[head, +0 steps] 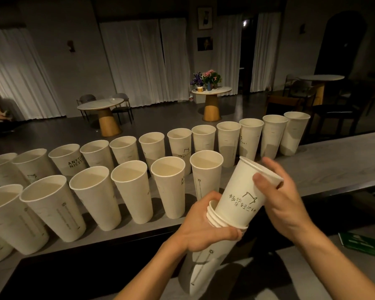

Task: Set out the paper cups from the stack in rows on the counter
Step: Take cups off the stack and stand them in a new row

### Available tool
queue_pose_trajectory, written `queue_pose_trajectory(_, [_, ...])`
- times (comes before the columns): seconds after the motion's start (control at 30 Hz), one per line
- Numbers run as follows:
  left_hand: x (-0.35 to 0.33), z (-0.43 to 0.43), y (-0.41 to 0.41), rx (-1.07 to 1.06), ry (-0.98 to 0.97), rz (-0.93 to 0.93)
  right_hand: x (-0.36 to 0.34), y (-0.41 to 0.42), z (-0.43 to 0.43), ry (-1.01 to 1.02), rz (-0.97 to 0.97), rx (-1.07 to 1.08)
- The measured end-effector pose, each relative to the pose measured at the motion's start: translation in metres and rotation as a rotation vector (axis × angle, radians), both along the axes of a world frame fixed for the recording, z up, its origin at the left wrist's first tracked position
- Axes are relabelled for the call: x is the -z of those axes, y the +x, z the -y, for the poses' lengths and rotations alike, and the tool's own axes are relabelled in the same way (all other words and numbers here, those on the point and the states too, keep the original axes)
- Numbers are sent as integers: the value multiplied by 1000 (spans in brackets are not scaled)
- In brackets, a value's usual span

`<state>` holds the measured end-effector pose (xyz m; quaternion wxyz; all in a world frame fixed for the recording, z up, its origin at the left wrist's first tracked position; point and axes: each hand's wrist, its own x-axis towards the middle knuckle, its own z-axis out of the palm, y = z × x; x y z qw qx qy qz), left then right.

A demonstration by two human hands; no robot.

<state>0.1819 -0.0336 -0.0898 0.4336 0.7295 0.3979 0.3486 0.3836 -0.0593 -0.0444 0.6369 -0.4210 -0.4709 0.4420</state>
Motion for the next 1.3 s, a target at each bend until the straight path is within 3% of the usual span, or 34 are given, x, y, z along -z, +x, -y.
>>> queue_pose_trajectory(0.07, [1,-1,2,3,-21,0,8,-6,5,-30,-9,-179])
queue_pose_trajectory(0.13, [4,-2,2,10,-38,-22,6,-4,7,-32,25,-227])
queue_pose_trajectory(0.23, [10,-7,1,-20,-52,-80,-4,12,-9,19,-18,-17])
queue_pose_trajectory(0.33, [14,-10,1,-47,-81,-128,-4,25,-39,25,90,135])
queue_pose_trajectory(0.57, [20,-16,3,-56,-88,-134,34,21,-93,-125,436,162])
queue_pose_trajectory(0.8, [24,-22,-1,-77,-67,-137,40,20,-110,-132,512,145])
queue_pose_trajectory(0.97, [26,-21,0,-70,-48,-170,45,34,-98,-253,620,41])
queue_pose_trajectory(1.1, [27,-22,8,-54,-43,-195,37,34,-56,-244,638,268])
queue_pose_trajectory(1.23, [14,-17,31,57,24,-165,30,11,-20,-313,1053,-156])
queue_pose_trajectory(1.3, [9,-15,39,97,73,-123,33,4,-15,-329,1189,-194])
